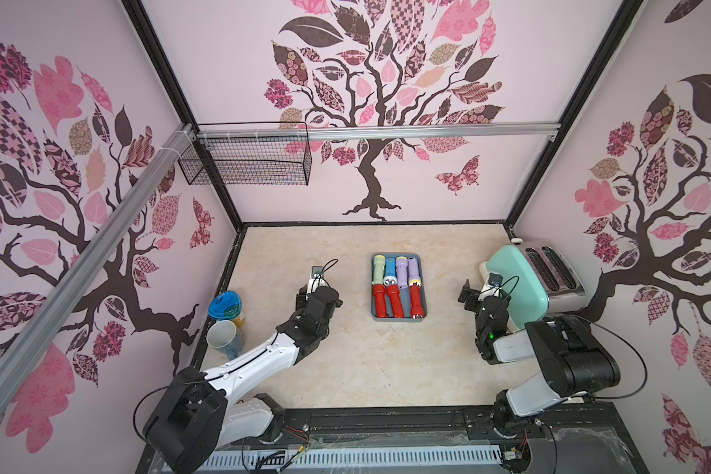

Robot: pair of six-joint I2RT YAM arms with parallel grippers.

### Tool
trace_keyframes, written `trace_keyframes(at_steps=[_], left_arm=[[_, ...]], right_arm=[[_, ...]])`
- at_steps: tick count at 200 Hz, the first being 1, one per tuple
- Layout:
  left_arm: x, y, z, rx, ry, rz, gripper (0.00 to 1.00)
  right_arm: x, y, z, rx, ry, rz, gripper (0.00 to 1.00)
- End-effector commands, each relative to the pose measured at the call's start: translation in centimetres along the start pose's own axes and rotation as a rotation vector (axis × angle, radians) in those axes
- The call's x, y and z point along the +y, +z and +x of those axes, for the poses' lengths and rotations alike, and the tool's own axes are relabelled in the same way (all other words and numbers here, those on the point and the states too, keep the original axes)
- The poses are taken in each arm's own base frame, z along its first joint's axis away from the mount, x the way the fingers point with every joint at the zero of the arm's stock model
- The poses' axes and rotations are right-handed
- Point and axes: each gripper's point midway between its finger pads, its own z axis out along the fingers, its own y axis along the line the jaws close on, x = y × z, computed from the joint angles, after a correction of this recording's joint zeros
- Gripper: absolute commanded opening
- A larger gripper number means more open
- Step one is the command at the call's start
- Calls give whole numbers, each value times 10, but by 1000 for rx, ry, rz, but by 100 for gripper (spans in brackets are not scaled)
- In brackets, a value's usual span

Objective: Put the flashlights into the storage boxes
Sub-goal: Reset both arms

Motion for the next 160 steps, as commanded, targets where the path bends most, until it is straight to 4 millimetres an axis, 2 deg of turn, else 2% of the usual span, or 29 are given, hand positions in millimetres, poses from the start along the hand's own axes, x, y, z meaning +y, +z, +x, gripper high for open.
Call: trace_keyframes(at_steps=[1,27,41,51,62,85,106,112,115,116,118,119,121,131,143,160], left_arm=[[42,14,7,13,110,-208,54],[56,42,26,34,12,-123,54],[57,53,46,3,-44,-26,51],[70,56,45,-42,-72,-60,51],[68,60,42,-61,-85,-3,50],[80,74,33,-127,-196,44,49],[92,96,58,-125,-314,61,51],[95,99,55,-167,-324,61,52],[95,99,54,-180,-321,61,58],[95,99,54,-180,-321,63,65],[94,98,54,-173,-319,68,86],[93,99,56,-163,-318,69,91],[92,98,57,-149,-311,75,96],[93,101,62,-84,-315,69,98],[92,107,56,-119,-312,74,98],[92,106,59,-79,-307,79,98]], right_arm=[[1,4,-7,-19,20,-4,99],[1,4,-7,-20,19,-4,99],[1,4,-7,-20,19,-4,100],[2,4,-7,-22,19,-5,100],[1,4,-7,-21,19,-4,99],[1,4,-7,-20,20,-4,99],[2,4,-7,-20,21,-5,100],[2,4,-7,-21,22,-6,100],[2,4,-7,-20,21,-6,99],[2,4,-7,-20,20,-5,99],[1,4,-7,-19,20,-4,99],[1,4,-7,-20,21,-4,99],[2,4,-7,-20,21,-6,100],[2,4,-7,-19,20,-6,100],[2,4,-6,-17,20,-5,99],[2,5,-6,-11,17,-6,99]])
